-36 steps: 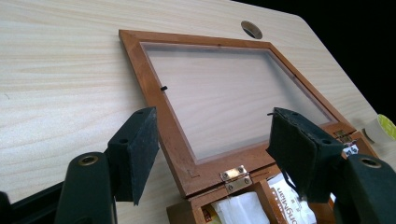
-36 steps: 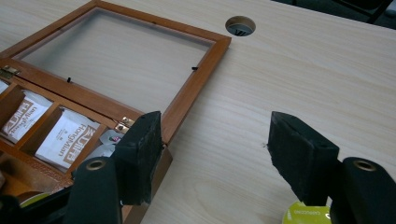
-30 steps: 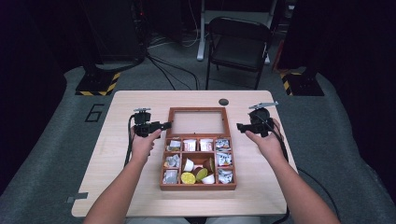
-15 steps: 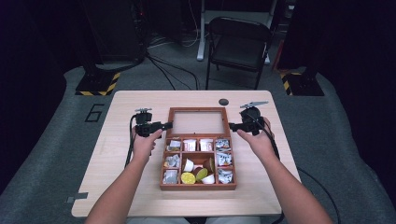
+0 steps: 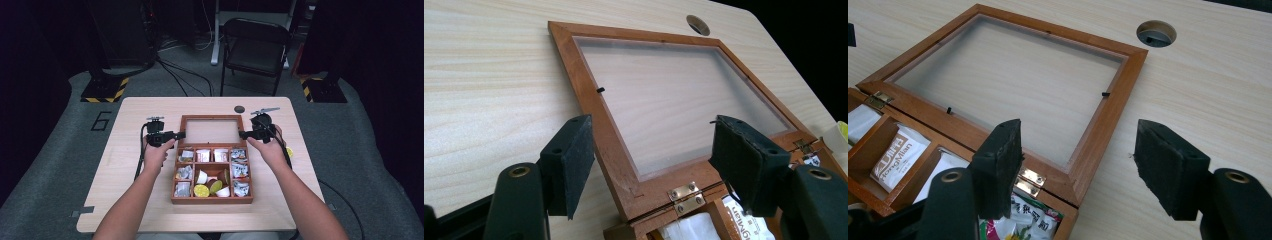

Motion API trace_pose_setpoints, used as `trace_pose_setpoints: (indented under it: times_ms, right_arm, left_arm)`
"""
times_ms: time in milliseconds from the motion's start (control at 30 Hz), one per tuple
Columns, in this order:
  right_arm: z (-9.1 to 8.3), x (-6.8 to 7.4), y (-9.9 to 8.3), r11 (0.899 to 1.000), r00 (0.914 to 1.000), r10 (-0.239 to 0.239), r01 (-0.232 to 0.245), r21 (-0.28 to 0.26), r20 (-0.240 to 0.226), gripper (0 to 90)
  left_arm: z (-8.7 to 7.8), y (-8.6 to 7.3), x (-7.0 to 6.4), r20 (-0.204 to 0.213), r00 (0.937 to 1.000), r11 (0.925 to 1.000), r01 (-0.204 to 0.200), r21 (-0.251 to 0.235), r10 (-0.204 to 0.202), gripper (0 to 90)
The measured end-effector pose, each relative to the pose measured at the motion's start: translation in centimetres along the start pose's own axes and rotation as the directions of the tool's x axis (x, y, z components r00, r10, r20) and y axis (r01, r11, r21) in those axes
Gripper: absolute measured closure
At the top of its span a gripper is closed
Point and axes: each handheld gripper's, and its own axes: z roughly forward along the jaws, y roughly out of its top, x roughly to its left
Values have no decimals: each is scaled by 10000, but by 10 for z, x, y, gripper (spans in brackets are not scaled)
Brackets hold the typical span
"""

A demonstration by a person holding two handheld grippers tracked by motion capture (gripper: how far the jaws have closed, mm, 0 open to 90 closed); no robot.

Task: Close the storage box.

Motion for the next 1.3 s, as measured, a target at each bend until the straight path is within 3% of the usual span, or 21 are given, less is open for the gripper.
trace_pose_setpoints:
  times_ms: [367,900,1300]
  right_arm:
    - [17,-1,-3,9994,9993,284,-280,183,-242,351]
    - [31,-4,-6,9980,9990,392,-381,496,-213,340]
    - [46,-6,-16,9906,9946,994,-963,972,-282,334]
  left_arm:
    - [8,-2,3,25,10000,9999,-22,136,22,334]
    - [20,-6,4,2,10000,9990,44,442,-44,334]
    - [26,-8,6,-139,9998,9979,134,627,-125,334]
